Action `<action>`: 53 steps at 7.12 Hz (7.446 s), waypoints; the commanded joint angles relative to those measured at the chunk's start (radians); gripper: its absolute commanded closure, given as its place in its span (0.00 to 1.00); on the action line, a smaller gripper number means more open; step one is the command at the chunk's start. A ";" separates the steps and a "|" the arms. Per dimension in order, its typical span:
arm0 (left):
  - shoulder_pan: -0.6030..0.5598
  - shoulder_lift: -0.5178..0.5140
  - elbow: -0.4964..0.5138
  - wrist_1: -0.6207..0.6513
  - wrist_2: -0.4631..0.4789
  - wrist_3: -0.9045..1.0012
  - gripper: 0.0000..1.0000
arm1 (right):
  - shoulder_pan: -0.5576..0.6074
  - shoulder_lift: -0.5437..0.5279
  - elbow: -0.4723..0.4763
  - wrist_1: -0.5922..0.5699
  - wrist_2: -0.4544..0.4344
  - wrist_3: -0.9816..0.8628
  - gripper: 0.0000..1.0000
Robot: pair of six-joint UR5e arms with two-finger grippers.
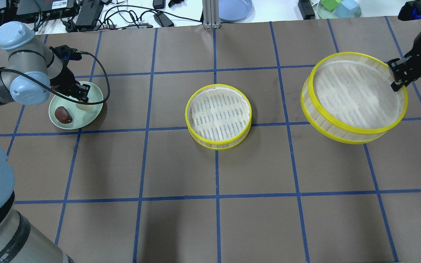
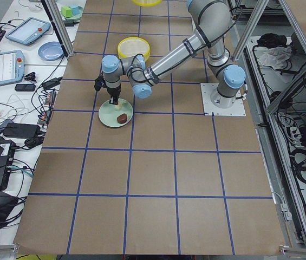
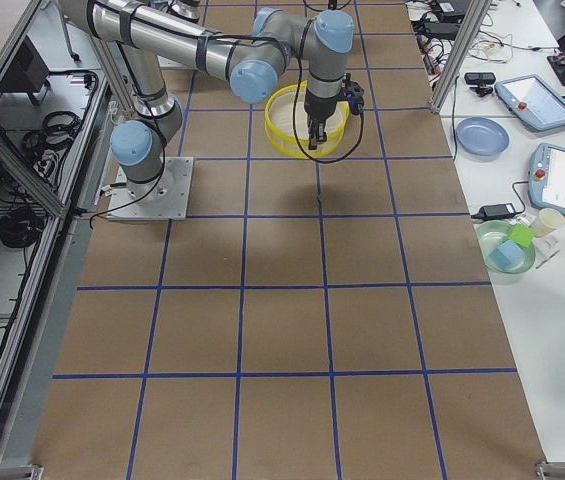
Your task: Place buns in different layers of steamer
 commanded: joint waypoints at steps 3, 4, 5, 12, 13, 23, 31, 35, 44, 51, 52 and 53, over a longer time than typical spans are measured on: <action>-0.176 0.076 0.027 -0.021 -0.043 -0.195 1.00 | 0.011 -0.016 0.040 0.067 0.000 0.004 1.00; -0.248 0.092 0.027 -0.021 -0.049 -0.281 1.00 | 0.009 -0.033 0.042 0.066 -0.014 -0.022 1.00; -0.322 0.108 0.028 -0.010 -0.095 -0.402 1.00 | 0.011 -0.045 0.056 0.064 0.001 -0.019 1.00; -0.614 0.076 0.024 0.001 -0.240 -0.648 1.00 | 0.009 -0.045 0.122 0.007 -0.008 -0.021 1.00; -0.616 0.072 0.022 -0.001 -0.241 -0.650 0.89 | 0.008 -0.042 0.122 0.000 0.007 -0.013 1.00; -0.199 0.081 0.033 -0.112 -0.055 -0.358 0.00 | 0.009 -0.050 0.154 -0.013 0.001 0.005 1.00; 0.016 -0.008 0.028 -0.054 0.043 -0.021 0.00 | 0.526 0.245 0.017 -0.212 0.005 0.818 1.00; 0.065 -0.046 0.025 -0.056 0.044 0.011 0.00 | 0.592 0.301 0.002 -0.247 0.009 0.915 1.00; 0.079 -0.069 0.024 -0.057 0.112 0.143 0.00 | 0.620 0.352 0.008 -0.335 -0.028 0.921 1.00; 0.078 -0.047 0.042 -0.056 0.092 0.046 1.00 | 0.592 0.054 -0.039 -0.096 -0.035 0.865 0.00; 0.065 -0.030 0.050 -0.059 0.033 -0.019 1.00 | 0.579 -0.011 -0.063 0.029 -0.046 0.755 0.00; 0.040 -0.008 0.053 -0.068 -0.021 -0.123 1.00 | 0.569 -0.048 -0.065 0.047 -0.051 0.692 0.00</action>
